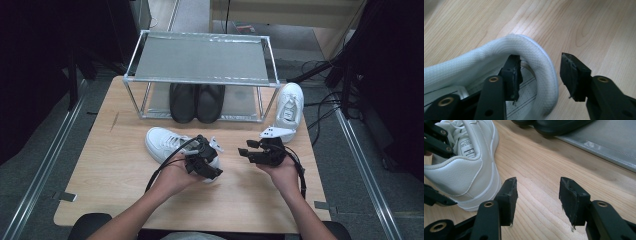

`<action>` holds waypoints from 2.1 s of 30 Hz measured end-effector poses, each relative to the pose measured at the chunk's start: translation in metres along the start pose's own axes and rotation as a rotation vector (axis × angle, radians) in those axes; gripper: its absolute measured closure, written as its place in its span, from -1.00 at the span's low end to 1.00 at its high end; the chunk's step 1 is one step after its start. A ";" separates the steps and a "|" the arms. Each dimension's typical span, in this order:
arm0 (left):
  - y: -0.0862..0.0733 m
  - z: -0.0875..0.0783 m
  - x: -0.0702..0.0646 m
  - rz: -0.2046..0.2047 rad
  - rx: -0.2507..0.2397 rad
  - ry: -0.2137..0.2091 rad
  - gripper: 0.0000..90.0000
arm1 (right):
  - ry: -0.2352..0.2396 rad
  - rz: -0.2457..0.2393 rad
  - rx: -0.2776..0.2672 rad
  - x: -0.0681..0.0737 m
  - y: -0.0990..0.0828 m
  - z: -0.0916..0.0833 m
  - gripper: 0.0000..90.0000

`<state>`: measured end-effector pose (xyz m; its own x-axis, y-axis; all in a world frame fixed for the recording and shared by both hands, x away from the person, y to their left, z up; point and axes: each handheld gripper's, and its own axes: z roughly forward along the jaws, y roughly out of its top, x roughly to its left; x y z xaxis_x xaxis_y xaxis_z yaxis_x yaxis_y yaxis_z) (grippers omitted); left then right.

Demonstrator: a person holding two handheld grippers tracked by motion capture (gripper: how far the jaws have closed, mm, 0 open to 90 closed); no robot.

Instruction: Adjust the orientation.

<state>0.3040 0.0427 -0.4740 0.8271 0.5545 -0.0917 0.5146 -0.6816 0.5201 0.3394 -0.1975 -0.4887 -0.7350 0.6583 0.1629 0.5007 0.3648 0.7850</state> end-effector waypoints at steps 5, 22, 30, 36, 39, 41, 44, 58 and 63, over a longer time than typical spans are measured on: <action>-0.003 -0.012 0.004 -0.012 -0.034 -0.001 0.06 | 0.003 -0.002 0.003 0.000 0.000 0.001 0.11; -0.019 -0.050 0.016 -0.054 -0.118 0.025 -0.05 | 0.028 -0.022 0.009 0.004 0.006 0.009 0.10; -0.032 -0.063 0.022 -0.081 -0.142 0.041 -0.08 | 0.054 -0.039 0.020 0.007 0.012 0.018 0.10; -0.042 -0.073 0.022 -0.078 -0.177 0.063 -0.10 | 0.072 -0.054 0.026 0.010 0.015 0.025 0.10; -0.047 -0.077 0.024 -0.096 -0.177 0.079 -0.12 | 0.080 -0.057 0.034 0.012 0.017 0.027 0.10; -0.053 -0.079 0.026 -0.112 -0.184 0.086 -0.12 | 0.086 -0.061 0.036 0.013 0.018 0.029 0.10; -0.061 -0.083 0.029 -0.136 -0.191 0.096 -0.12 | 0.094 -0.068 0.040 0.014 0.020 0.033 0.10; -0.104 -0.085 0.048 -0.228 -0.216 0.158 0.78 | 0.142 -0.080 0.057 0.023 0.027 0.046 0.20; -0.115 -0.078 0.066 -0.289 -0.213 0.133 1.00 | 0.174 -0.071 0.059 0.027 0.028 0.050 0.42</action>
<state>0.2817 0.1946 -0.4738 0.6110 0.7760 -0.1567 0.6525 -0.3816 0.6547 0.3562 -0.1368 -0.4922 -0.8346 0.5078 0.2136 0.4673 0.4472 0.7627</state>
